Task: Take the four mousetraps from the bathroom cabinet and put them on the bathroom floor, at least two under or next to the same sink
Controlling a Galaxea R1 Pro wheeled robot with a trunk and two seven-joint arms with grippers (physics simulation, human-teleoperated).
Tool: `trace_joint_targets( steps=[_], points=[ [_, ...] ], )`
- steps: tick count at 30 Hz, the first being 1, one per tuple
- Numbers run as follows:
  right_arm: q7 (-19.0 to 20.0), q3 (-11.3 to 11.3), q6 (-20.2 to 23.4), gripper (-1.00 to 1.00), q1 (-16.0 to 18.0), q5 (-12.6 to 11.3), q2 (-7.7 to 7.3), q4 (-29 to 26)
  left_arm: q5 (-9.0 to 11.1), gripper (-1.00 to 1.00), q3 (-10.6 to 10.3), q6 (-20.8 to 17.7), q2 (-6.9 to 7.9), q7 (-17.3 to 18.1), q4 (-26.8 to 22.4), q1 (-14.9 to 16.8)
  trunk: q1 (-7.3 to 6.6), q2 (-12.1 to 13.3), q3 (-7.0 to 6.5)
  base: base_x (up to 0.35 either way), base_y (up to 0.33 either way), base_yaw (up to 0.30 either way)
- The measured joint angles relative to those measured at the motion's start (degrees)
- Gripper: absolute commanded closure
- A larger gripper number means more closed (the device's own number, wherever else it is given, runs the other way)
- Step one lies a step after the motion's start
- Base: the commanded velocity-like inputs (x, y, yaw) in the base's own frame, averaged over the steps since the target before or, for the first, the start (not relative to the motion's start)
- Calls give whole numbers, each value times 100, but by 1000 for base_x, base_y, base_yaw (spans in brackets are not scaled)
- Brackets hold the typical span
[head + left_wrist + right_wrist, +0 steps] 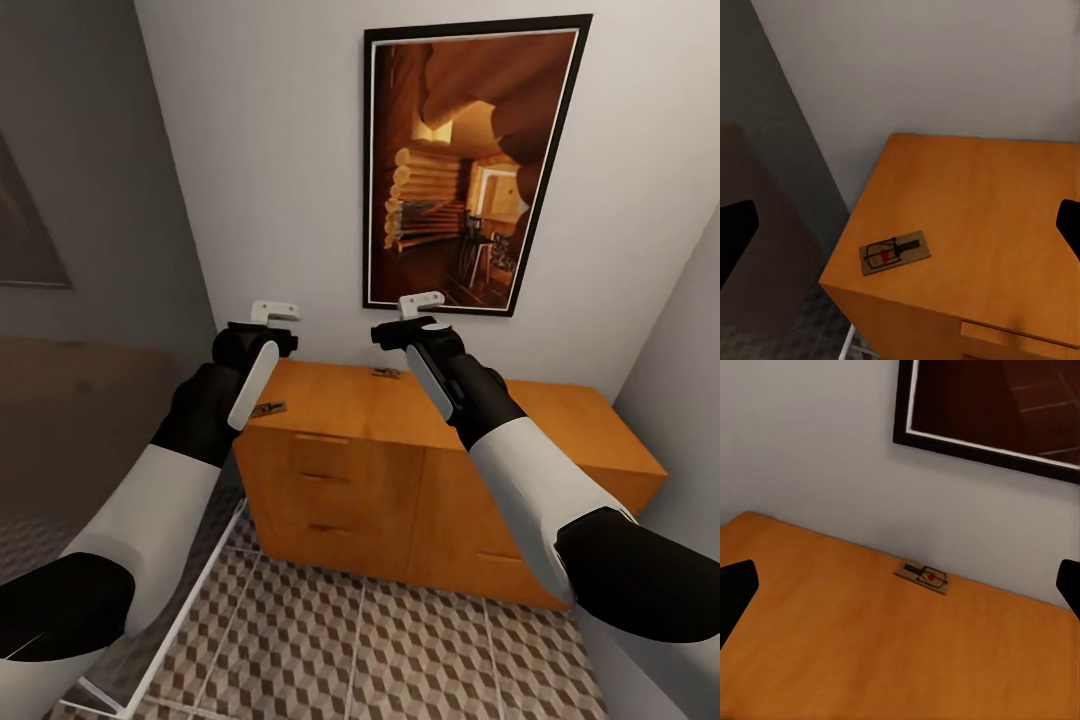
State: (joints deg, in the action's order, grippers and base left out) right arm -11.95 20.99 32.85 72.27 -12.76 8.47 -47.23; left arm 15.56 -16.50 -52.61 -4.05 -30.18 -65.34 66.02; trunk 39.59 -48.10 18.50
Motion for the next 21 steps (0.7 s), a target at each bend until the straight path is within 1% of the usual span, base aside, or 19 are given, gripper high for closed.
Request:
trace_joint_targets(
  steps=[13, 16, 21],
  points=[
    [7, 0, 1, -100, -2, 0, -5, 0, 0, -100, -2, 0, -129, 4, 18, -2, 0, 0, 0, 5, -3, 0],
    [13, 0, 0, -100, -5, -1, -2, 0, 3, -100, -3, 0, -146, 6, 37, -4, -1, 0, 0, 114, -57, 0],
    [16, 0, -2, -100, -7, 0, -5, 0, 35, -100, -3, 0, -154, 8, 46, -5, -2, 0, 0, 197, -105, 0]
  ],
)
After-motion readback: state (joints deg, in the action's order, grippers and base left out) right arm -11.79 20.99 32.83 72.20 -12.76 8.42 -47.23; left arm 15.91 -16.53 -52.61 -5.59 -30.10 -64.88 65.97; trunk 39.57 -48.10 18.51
